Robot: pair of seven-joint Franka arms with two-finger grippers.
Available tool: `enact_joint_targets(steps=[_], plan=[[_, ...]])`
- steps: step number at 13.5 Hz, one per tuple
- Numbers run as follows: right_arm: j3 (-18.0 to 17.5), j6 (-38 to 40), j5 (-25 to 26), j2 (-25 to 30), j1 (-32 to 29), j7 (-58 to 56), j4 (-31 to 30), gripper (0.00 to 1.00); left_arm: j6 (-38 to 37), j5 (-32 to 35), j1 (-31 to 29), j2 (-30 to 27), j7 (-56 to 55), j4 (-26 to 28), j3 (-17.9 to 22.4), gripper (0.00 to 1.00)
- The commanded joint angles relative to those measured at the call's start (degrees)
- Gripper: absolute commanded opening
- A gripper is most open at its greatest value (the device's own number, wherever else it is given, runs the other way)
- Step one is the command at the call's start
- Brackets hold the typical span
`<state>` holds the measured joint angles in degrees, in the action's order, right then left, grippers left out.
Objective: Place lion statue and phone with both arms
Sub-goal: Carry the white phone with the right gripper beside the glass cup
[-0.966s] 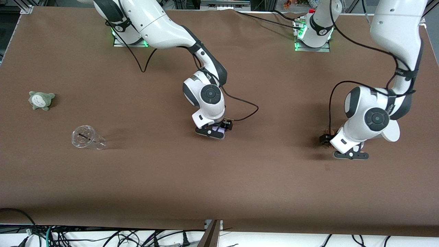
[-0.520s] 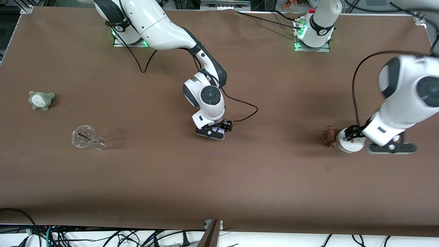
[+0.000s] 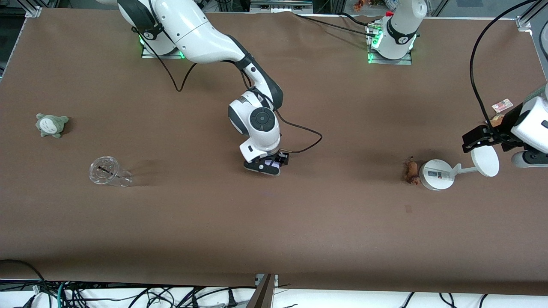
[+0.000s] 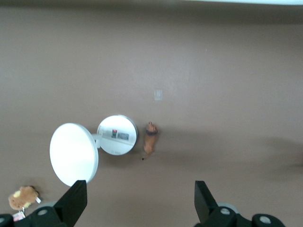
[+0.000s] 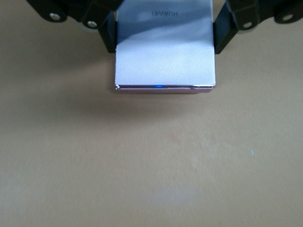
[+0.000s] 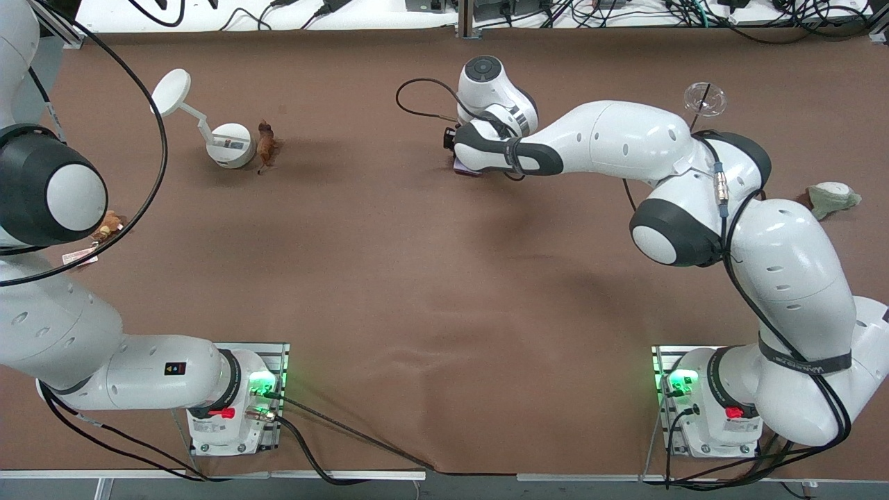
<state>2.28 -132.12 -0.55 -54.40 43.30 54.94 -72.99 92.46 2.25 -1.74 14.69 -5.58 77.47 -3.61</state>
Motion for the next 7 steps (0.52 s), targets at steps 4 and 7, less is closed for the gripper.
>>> enact_joint_targets(steps=[4, 7], plan=[[-0.18, 12.64, -0.67, 6.49, -11.90, -23.24, 0.22, 0.52, 11.00, -1.28, -0.90, -14.61, 0.31, 23.61, -0.17, 1.00], [0.09, 17.67, -0.85, 8.51, -19.72, -36.61, -1.26, 0.52, 7.31, -1.37, -0.90, -14.25, 0.13, 21.41, -0.26, 1.00]])
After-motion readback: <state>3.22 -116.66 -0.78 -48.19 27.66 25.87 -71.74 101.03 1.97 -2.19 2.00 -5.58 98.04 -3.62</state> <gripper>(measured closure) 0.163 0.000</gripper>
